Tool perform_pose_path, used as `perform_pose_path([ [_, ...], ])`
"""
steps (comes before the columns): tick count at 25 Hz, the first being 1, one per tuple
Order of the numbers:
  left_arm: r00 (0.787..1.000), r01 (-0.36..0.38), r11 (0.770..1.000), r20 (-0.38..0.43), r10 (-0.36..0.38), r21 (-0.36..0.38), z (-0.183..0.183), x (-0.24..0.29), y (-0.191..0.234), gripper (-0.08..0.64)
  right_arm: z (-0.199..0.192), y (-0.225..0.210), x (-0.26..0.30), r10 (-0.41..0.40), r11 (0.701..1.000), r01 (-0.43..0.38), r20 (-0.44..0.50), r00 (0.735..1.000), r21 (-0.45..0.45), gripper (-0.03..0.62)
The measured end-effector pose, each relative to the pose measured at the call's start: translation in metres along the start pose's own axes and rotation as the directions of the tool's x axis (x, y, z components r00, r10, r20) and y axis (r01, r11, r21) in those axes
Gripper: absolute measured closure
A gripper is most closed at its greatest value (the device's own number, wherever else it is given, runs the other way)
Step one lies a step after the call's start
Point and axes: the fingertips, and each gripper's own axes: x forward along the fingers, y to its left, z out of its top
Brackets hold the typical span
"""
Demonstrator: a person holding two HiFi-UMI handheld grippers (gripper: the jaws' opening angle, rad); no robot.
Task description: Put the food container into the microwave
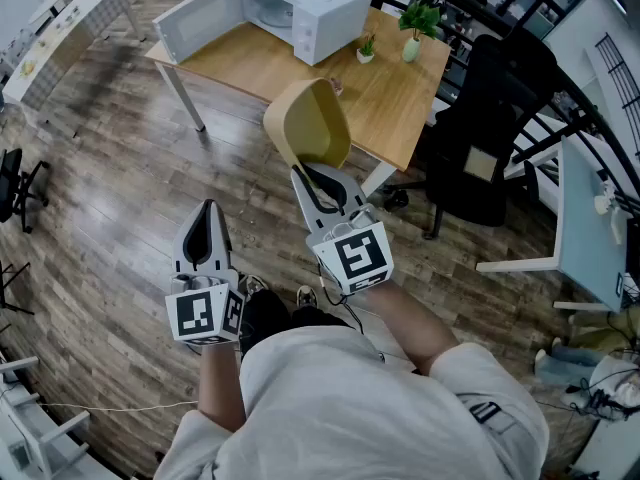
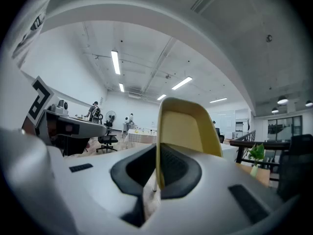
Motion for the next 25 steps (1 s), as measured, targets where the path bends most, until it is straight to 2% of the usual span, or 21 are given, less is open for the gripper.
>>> perform_pose_path([
  [5, 1.0, 0.005, 1.0, -0.017, -0.005, 0.002, -0.006, 0.014, 0.018, 0.548, -0.005, 0.003, 0.023, 0.013, 1.0, -0.013, -0.006, 1.0, 0.0, 0.572],
  [9, 0.999, 0.022, 1.0, -0.028, -0.022, -0.002, -0.008, 0.026, 0.039, 0.548, -0.001, 0.008, 0.046, 0.017, 0.999, -0.018, -0.017, 1.0, -0.041, 0.572],
  [19, 0.993, 0.112, 0.993, -0.03, -0.113, -0.032, -0.01, 0.063, 0.106, 0.548, -0.018, 0.005, 0.112, -0.088, 0.994, 0.082, -0.078, 0.993, -0.071, 0.572],
  [25, 0.987, 0.152, 0.987, -0.053, -0.154, -0.053, -0.021, 0.094, 0.132, 0.548, -0.024, 0.009, 0.147, -0.081, 0.995, 0.074, -0.102, 0.992, -0.062, 0.572],
])
